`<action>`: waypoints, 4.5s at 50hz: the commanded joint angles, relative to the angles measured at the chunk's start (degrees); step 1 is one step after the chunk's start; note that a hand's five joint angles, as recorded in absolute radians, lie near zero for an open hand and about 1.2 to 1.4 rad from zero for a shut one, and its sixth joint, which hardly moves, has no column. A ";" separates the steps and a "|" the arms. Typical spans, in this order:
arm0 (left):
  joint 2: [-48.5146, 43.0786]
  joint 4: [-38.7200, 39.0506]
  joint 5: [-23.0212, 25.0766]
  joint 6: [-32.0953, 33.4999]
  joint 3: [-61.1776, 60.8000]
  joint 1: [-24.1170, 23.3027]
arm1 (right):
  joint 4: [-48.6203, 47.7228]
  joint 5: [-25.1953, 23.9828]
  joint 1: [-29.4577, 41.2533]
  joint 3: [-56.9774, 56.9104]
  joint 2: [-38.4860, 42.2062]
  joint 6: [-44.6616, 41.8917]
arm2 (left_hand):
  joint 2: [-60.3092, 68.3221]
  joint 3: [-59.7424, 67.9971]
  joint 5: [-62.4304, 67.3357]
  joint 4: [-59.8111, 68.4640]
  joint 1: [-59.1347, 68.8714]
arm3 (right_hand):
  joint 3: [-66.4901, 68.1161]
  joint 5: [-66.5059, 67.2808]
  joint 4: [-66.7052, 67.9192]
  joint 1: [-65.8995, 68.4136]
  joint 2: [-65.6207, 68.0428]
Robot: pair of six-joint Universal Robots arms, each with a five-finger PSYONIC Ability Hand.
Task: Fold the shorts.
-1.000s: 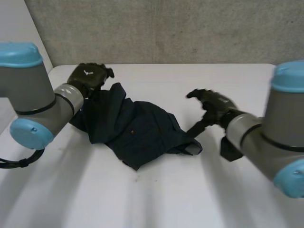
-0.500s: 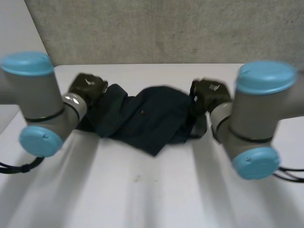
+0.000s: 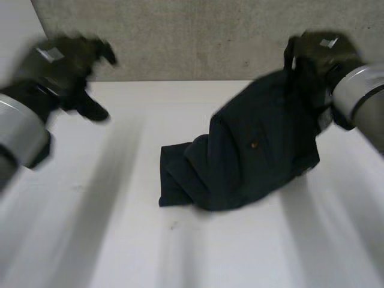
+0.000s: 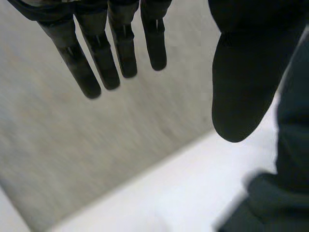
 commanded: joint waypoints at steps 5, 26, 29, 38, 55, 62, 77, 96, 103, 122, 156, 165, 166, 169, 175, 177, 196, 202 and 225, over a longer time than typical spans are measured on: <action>-24.32 9.05 -0.11 -1.27 -1.46 -11.11 | -0.63 6.67 -4.49 -12.80 17.69 -5.61 | -11.05 -11.35 -10.66 -10.77 -8.93 | -50.93 -49.87 -51.27 -39.02 -50.32; -38.03 13.37 -0.38 5.57 4.78 -12.61 | 11.49 -9.23 -8.88 18.27 -11.56 -26.67 | -1.98 -2.28 -1.59 -1.70 0.14 | -50.10 -49.04 -50.45 -38.20 -49.49; -39.53 13.63 -0.29 9.27 5.75 -12.34 | 12.20 -9.77 -10.21 23.39 -13.07 -29.77 | 11.93 11.64 12.33 12.22 14.05 | -47.92 -46.86 -48.26 -36.01 -47.31; -39.18 14.07 -0.73 10.59 9.18 -12.60 | -0.42 -9.59 -12.41 39.02 -12.63 -27.07 | 52.17 51.88 52.57 52.46 54.29 | -47.91 -46.85 -48.26 -36.01 -47.30; -25.13 13.81 -5.65 9.37 8.21 -12.52 | -21.02 -9.33 -13.73 43.36 2.13 -16.33 | 52.17 51.88 52.57 52.46 54.29 | -33.84 -32.78 -34.18 -21.93 -33.23; -20.99 13.46 -5.56 6.55 8.30 -12.52 | -25.59 -8.27 -14.16 41.60 2.23 -15.89 | 52.17 51.88 52.57 52.46 54.29 | 12.25 13.31 11.90 24.15 12.86; -1.49 13.46 -5.65 6.02 11.81 -9.26 | -16.38 -8.53 -13.64 26.86 -26.49 -11.69 | 52.17 51.88 52.57 52.46 54.29 | 12.25 13.31 11.90 24.15 12.86; -9.98 12.05 -5.30 1.81 -0.49 -9.52 | -4.05 -14.96 -8.91 21.91 -22.75 -7.54 | -1.96 -2.26 -1.57 -1.68 0.15 | 12.25 13.31 11.90 24.15 12.86; -20.63 7.92 -5.47 -6.54 -1.02 -10.76 | -3.62 -11.79 -5.64 15.94 -16.94 -7.28 | -2.81 -3.10 -2.41 -2.53 -0.69 | 12.25 13.31 11.90 24.15 12.86; -14.66 8.27 -8.10 -7.78 -2.07 -3.12 | -2.83 -10.12 20.72 -2.17 3.09 -3.41 | -6.51 -6.80 -6.11 -6.22 -4.39 | 12.25 13.31 11.90 24.15 12.86; -22.11 10.73 8.31 -2.17 7.49 0.67 | 3.85 1.40 0.60 9.25 -1.38 -2.45 | -9.20 -9.49 -8.81 -8.92 -7.08 | -57.75 -56.69 -58.10 -45.85 -57.14; -36.71 10.64 12.81 9.53 21.56 -3.55 | 3.85 0.70 -3.62 13.38 0.55 3.53 | -10.21 -10.51 -9.82 -9.93 -8.09 | -57.75 -56.69 -58.10 -45.85 -57.14; -38.11 10.64 12.98 10.32 22.79 -3.64 | 3.76 0.17 -3.70 14.34 0.90 3.88 | -10.21 -10.51 -9.82 -9.93 -8.09 | -57.75 -56.69 -58.10 -45.85 -57.14; -42.86 10.64 13.77 11.91 26.40 -3.99 | 3.15 0.08 -4.06 16.19 0.99 3.88 | -9.88 -10.17 -9.48 -9.59 -7.76 | -57.75 -56.69 -58.10 -45.85 -57.14; -50.50 10.64 16.40 12.17 31.93 -4.25 | -0.63 -2.64 -4.23 21.81 0.91 3.62 | -8.04 -8.33 -7.64 -7.75 -5.92 | -57.75 -56.69 -58.10 -45.85 -57.14; -52.35 10.73 16.67 12.26 33.69 -4.43 | -2.03 -3.26 -4.23 23.04 0.82 3.53 | -6.35 -6.65 -5.96 -6.07 -4.23 | -57.75 -56.69 -58.10 -45.85 -57.14; -60.28 12.04 -0.71 20.87 44.78 -3.20 | -4.24 -3.52 -6.61 27.27 0.29 -2.36 | 52.17 51.88 52.57 52.46 54.29 | -57.75 -56.69 -58.10 -45.85 -57.14; -48.69 20.12 -5.74 23.95 35.91 1.80 | -4.24 -3.61 -6.69 27.36 -0.85 -2.36 | 52.17 51.88 52.57 52.46 54.29 | -57.75 -56.69 -58.10 -45.85 -57.14; -32.14 30.33 -5.30 24.22 27.90 -5.36 | -5.55 -5.02 -7.13 28.67 -1.73 -2.10 | 52.17 51.88 52.57 52.46 54.29 | -57.75 -56.69 -58.10 -45.85 -57.14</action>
